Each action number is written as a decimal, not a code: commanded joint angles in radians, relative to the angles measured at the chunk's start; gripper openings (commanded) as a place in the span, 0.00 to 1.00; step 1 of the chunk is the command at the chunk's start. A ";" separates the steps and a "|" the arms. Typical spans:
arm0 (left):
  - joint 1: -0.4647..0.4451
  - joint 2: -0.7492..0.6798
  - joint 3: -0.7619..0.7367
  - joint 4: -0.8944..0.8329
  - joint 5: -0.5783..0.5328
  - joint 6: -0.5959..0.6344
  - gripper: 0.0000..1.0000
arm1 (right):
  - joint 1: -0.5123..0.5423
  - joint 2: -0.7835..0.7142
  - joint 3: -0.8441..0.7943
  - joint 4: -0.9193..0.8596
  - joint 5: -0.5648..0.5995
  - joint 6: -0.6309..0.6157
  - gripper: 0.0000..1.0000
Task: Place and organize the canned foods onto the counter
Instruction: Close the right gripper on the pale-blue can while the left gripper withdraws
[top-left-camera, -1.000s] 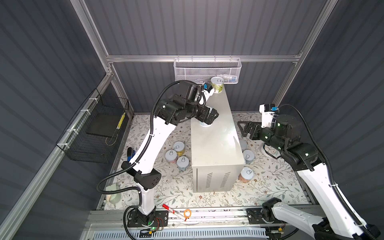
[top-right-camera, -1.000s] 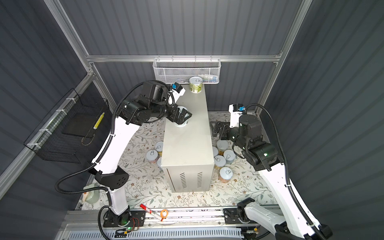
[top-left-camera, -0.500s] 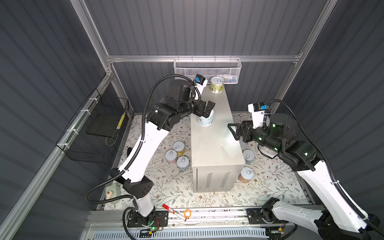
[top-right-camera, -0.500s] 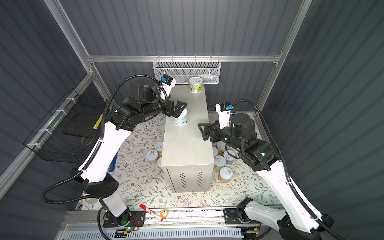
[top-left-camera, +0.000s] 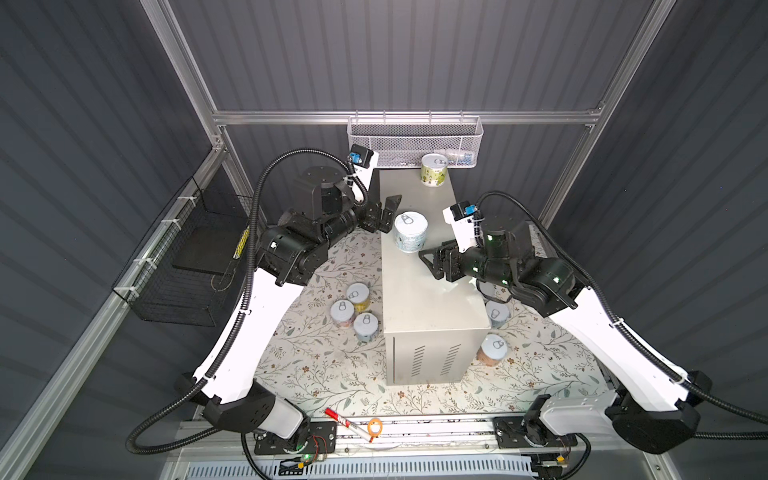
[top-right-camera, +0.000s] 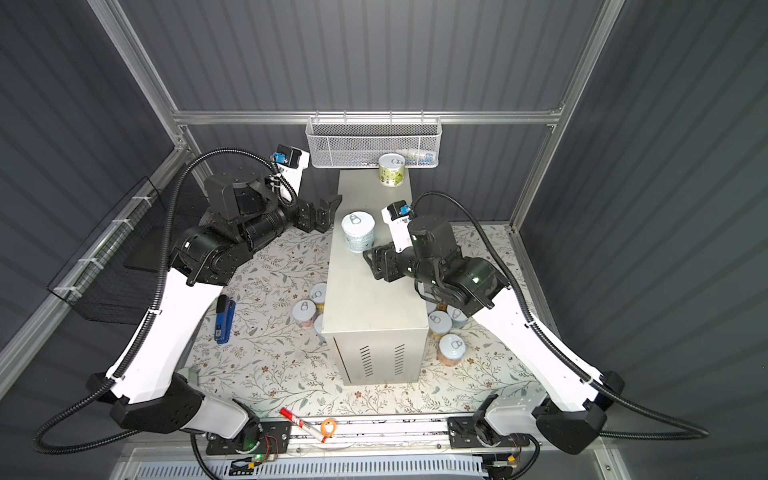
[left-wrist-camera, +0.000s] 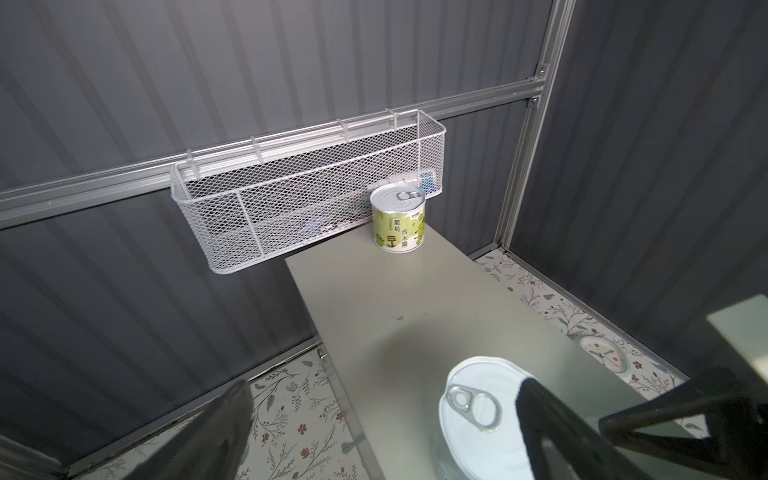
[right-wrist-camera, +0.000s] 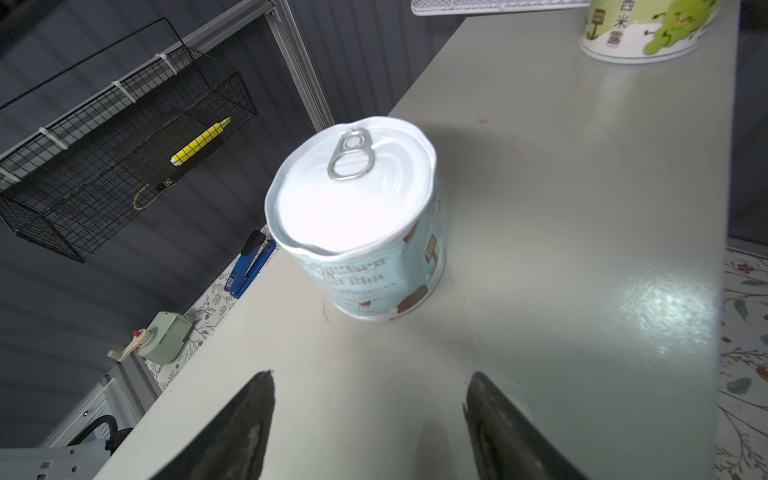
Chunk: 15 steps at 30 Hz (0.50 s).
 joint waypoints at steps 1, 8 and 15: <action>0.022 -0.035 -0.103 -0.002 -0.007 -0.017 1.00 | 0.012 0.044 0.068 -0.002 0.010 -0.025 0.73; 0.083 -0.117 -0.293 0.100 0.042 -0.068 0.93 | 0.021 0.149 0.162 -0.023 0.076 -0.035 0.73; 0.161 -0.125 -0.354 0.124 0.078 -0.129 0.91 | 0.021 0.225 0.242 -0.040 0.117 -0.047 0.72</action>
